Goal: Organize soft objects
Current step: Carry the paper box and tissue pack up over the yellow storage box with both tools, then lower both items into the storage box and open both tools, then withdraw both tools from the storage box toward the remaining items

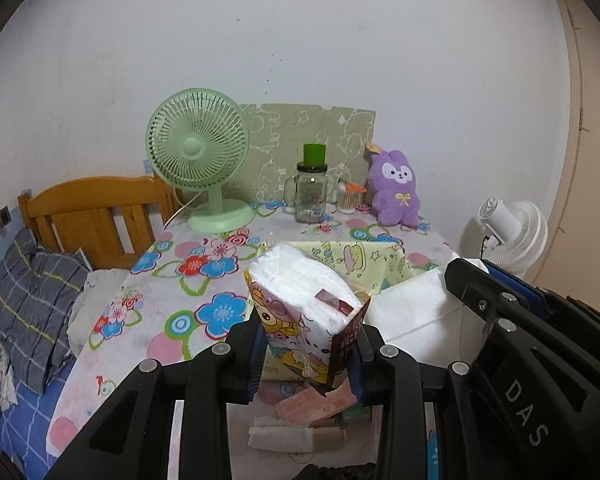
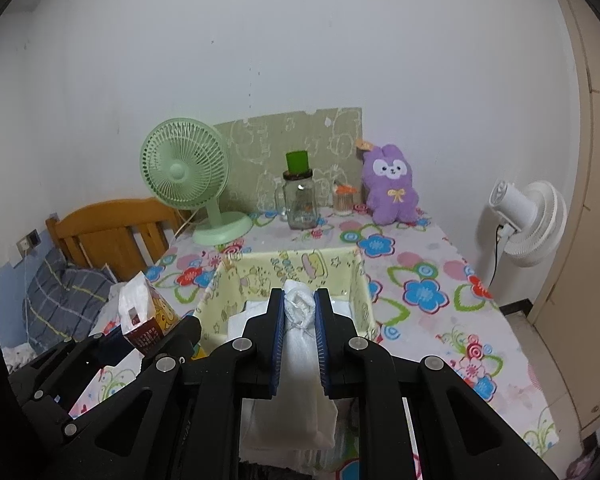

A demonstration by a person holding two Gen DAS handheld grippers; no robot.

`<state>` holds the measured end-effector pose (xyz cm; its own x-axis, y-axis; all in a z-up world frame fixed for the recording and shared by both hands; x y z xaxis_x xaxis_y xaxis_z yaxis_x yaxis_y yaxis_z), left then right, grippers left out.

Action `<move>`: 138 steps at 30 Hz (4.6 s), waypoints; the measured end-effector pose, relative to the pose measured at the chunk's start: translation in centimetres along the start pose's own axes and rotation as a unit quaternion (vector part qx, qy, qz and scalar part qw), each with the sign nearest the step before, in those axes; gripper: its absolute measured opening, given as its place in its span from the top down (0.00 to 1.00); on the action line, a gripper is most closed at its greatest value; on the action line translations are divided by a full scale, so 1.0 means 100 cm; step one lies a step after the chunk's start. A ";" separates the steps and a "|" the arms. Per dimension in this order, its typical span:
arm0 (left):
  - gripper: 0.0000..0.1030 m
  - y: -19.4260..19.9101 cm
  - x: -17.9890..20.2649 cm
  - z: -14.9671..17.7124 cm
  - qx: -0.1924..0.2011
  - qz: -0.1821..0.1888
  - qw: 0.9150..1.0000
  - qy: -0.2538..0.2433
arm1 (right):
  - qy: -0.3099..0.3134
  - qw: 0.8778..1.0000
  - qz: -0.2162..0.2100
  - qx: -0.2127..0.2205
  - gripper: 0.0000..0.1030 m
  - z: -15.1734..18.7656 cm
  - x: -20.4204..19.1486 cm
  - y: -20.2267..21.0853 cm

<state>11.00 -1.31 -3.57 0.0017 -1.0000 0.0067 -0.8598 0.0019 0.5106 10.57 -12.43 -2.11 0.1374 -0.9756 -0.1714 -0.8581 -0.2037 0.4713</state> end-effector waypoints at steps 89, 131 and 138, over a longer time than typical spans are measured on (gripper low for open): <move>0.12 -0.157 0.017 -0.029 -0.090 -0.023 0.996 -0.011 | -0.033 0.997 0.005 -0.070 0.22 -0.029 0.046 -0.177; 0.00 -0.030 0.020 -0.035 0.009 -0.009 1.000 0.003 | -0.002 1.000 -0.004 0.021 0.05 -0.041 0.024 -0.037; 0.00 -0.015 0.019 -0.027 0.014 -0.002 1.000 0.004 | 0.003 1.000 -0.016 0.019 0.05 -0.034 0.020 -0.022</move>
<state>13.69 -3.17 -1.97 0.0094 -0.9999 0.0114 -0.8734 -0.0027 0.4870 14.40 -14.19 -0.57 0.1677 -0.9693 -0.1800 -0.8712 -0.2312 0.4332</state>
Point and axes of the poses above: each gripper's, at about its wrist camera, not at the fingertips, and y roughly against the way its jaws point, x to its right, z to its underside, the point moved 5 cm from there along -y, roughly the way its jaws point, and after that the axes turned 4 degrees about -z, right-handed, at the moved point
